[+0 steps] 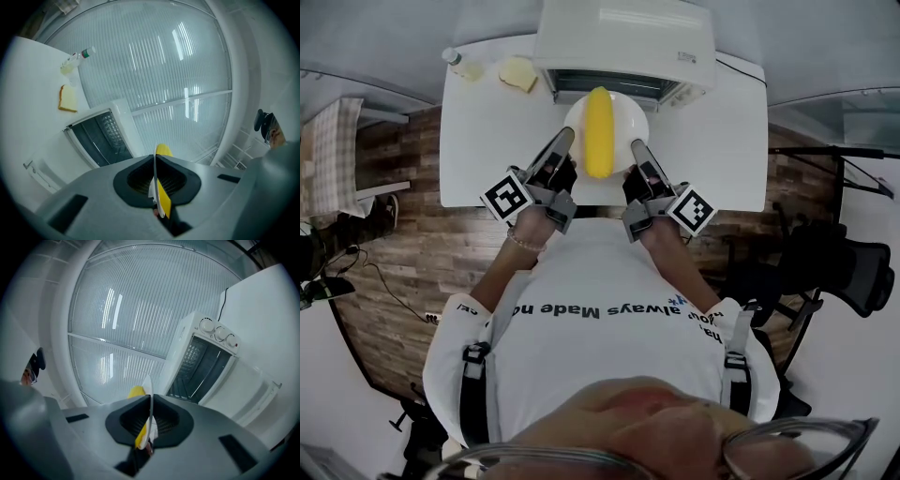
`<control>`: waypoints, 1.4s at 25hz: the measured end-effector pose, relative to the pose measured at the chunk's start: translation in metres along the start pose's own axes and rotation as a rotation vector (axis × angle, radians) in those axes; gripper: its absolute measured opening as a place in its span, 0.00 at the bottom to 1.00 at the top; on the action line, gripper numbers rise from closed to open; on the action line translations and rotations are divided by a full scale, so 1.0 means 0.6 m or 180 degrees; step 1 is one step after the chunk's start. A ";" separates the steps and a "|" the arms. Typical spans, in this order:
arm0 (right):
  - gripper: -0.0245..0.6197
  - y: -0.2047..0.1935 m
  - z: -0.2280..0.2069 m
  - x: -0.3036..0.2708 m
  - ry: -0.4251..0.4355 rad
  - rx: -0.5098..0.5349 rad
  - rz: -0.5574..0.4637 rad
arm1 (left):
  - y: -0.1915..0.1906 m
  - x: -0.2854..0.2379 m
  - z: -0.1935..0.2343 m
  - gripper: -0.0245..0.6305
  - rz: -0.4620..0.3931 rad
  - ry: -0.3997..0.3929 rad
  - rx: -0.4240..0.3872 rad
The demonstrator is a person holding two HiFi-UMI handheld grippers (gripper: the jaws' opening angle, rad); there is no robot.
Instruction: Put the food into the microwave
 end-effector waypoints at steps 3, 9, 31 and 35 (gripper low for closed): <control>0.07 0.020 -0.008 -0.027 -0.0005 -0.0015 -0.0033 | 0.017 -0.032 0.009 0.07 0.0042 0.0000 -0.0023; 0.07 0.031 -0.011 -0.033 -0.0056 -0.0021 -0.0089 | 0.022 -0.052 0.013 0.07 0.0115 -0.0007 0.0007; 0.07 0.133 -0.042 -0.007 -0.0006 -0.0034 0.0073 | -0.045 -0.127 -0.009 0.07 -0.0002 0.0087 -0.0030; 0.07 0.134 -0.040 -0.009 0.0005 -0.0024 0.0083 | -0.044 -0.127 -0.010 0.06 -0.0007 0.0075 -0.0036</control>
Point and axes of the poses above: the fingertips, and each gripper's own axes: x backward along the fingers, z to its left, y out of its top, the point moved 7 cm from there along x, backward along the fingers, and after that the axes turned 2 degrees about -z, right-handed, at the moved point
